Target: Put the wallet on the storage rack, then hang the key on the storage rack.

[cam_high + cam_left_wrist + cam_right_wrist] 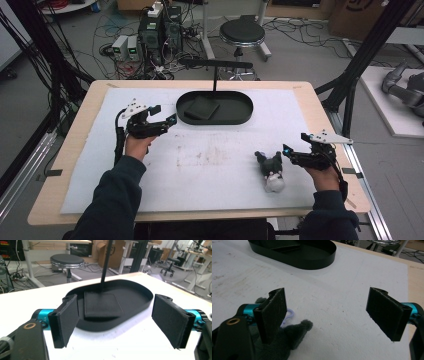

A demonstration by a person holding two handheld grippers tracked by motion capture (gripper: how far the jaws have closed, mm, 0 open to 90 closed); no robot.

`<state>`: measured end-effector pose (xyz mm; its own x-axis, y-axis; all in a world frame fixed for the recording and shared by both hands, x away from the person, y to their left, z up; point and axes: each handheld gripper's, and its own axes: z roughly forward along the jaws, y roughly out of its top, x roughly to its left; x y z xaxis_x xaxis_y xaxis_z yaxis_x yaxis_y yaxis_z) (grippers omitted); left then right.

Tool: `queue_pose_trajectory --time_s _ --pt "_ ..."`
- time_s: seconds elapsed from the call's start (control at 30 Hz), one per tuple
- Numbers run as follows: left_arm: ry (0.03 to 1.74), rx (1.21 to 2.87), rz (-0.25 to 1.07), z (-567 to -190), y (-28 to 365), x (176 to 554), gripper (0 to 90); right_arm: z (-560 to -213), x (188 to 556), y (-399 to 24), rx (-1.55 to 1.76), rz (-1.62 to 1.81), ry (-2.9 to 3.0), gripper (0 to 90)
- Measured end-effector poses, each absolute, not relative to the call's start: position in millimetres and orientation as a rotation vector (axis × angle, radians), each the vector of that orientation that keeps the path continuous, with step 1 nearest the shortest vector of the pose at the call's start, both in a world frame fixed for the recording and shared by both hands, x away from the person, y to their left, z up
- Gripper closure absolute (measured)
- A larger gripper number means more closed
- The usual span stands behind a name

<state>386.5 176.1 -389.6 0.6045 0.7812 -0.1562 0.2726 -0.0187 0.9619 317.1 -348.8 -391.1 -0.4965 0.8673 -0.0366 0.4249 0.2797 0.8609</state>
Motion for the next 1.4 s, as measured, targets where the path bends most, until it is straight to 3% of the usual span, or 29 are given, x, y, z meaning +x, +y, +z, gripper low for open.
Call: queue_pose_trajectory --time_s 0.5,0.97,1.4 --pt "0.941 1.595 0.607 -393.6 200.8 357.9 17.8 -390.3 310.6 -345.4 1.150 1.114 2.026 17.2" --pt "0.975 1.582 0.622 -401.8 221.9 350.5 17.8 -380.7 288.0 -331.6 1.203 1.078 2.012 17.2" --pt "0.975 1.579 0.620 -406.3 225.0 342.1 18.1 -398.0 269.8 -304.1 1.258 1.024 2.066 17.2"
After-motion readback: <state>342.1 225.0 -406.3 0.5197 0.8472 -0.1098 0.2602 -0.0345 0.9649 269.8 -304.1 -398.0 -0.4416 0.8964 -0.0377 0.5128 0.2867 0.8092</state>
